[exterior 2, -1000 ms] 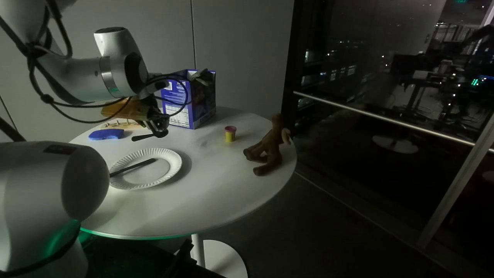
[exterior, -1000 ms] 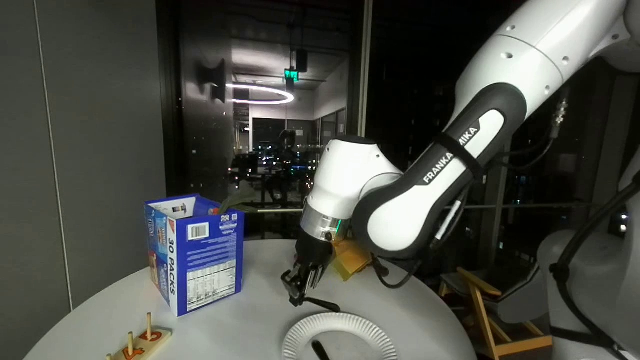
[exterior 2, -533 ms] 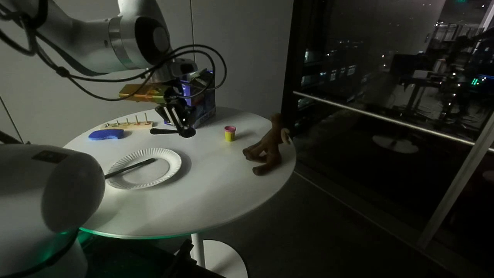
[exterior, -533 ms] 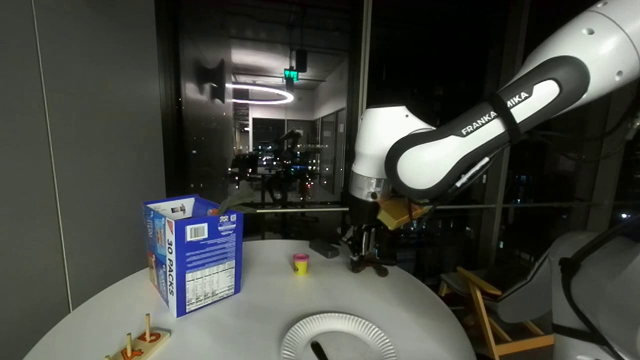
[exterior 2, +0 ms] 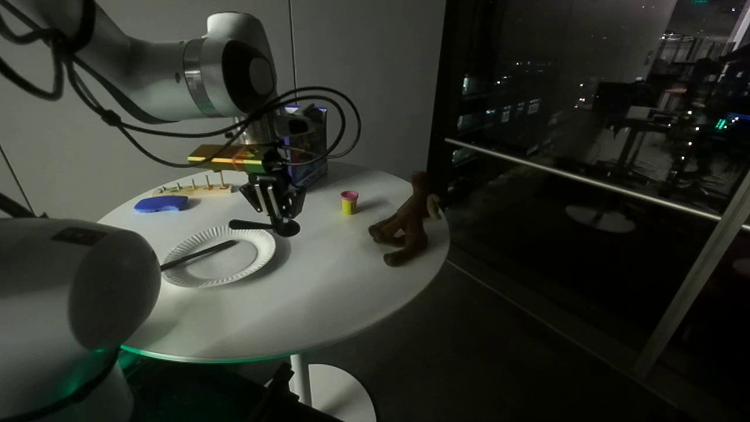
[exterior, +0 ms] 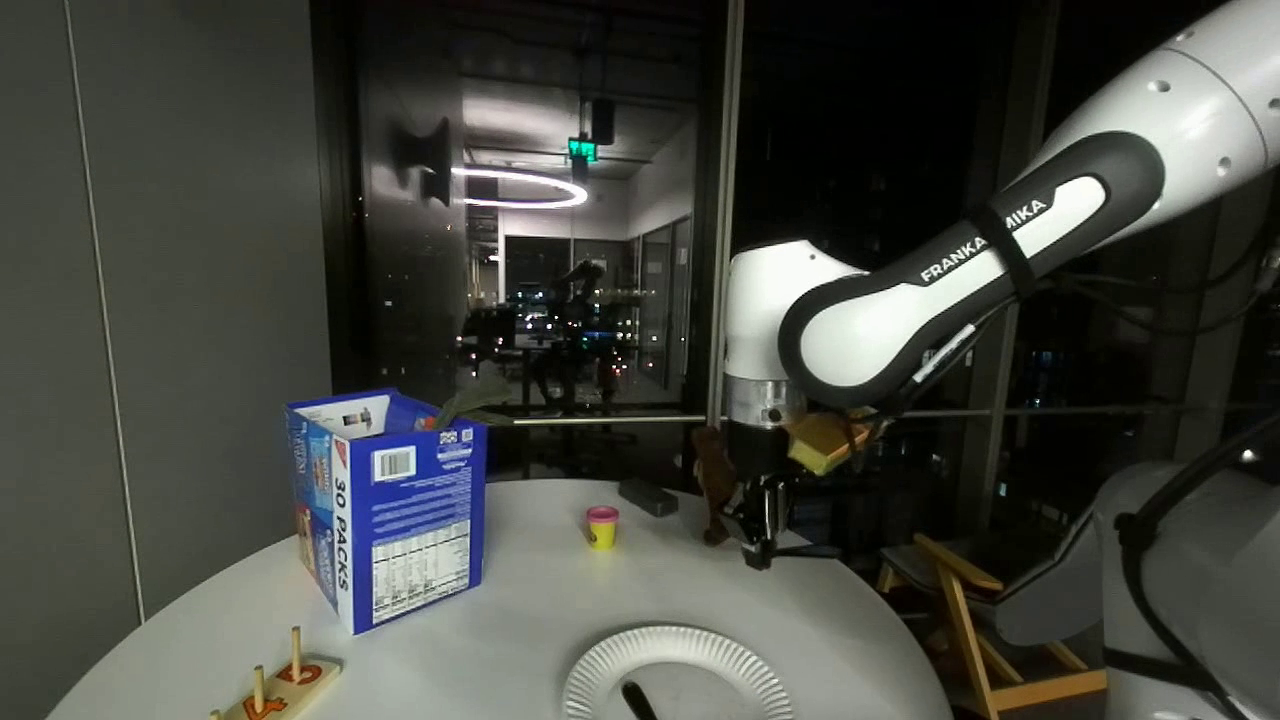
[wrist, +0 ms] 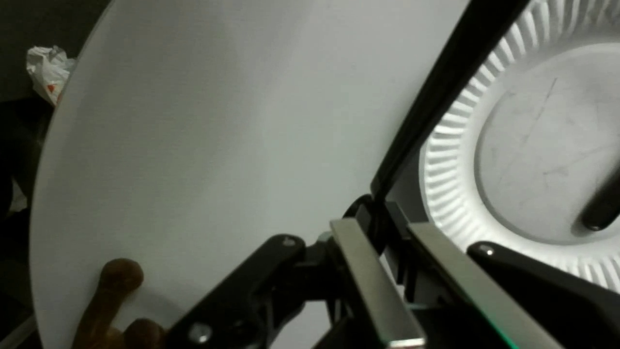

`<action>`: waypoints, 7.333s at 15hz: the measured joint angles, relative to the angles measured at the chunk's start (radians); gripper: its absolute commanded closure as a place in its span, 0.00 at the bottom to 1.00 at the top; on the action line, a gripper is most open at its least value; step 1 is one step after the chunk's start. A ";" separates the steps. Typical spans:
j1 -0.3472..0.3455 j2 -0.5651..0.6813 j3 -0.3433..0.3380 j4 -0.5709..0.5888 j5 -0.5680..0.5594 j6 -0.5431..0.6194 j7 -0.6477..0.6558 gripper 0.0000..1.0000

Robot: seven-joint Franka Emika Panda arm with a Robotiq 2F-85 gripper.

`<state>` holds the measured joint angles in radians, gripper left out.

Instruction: Remove the spoon and knife from the white plate then place the radish from the blue box on the plate.

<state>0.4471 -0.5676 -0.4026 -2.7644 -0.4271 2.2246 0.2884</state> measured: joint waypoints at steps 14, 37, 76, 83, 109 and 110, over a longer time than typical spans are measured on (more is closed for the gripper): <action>0.082 0.144 -0.133 0.004 -0.015 0.102 -0.038 0.00; -0.215 0.333 0.687 0.004 0.384 0.415 0.209 0.00; -0.137 0.181 0.721 0.017 0.503 0.260 0.133 0.90; -0.141 0.187 0.694 0.054 0.421 0.179 -0.146 0.89; -0.142 0.293 0.453 0.299 0.471 -0.210 -1.661 0.04; -0.152 0.294 0.459 0.306 0.469 -0.226 -1.629 0.22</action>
<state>0.2954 -0.2739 0.0561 -2.4584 0.0424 1.9983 -1.3404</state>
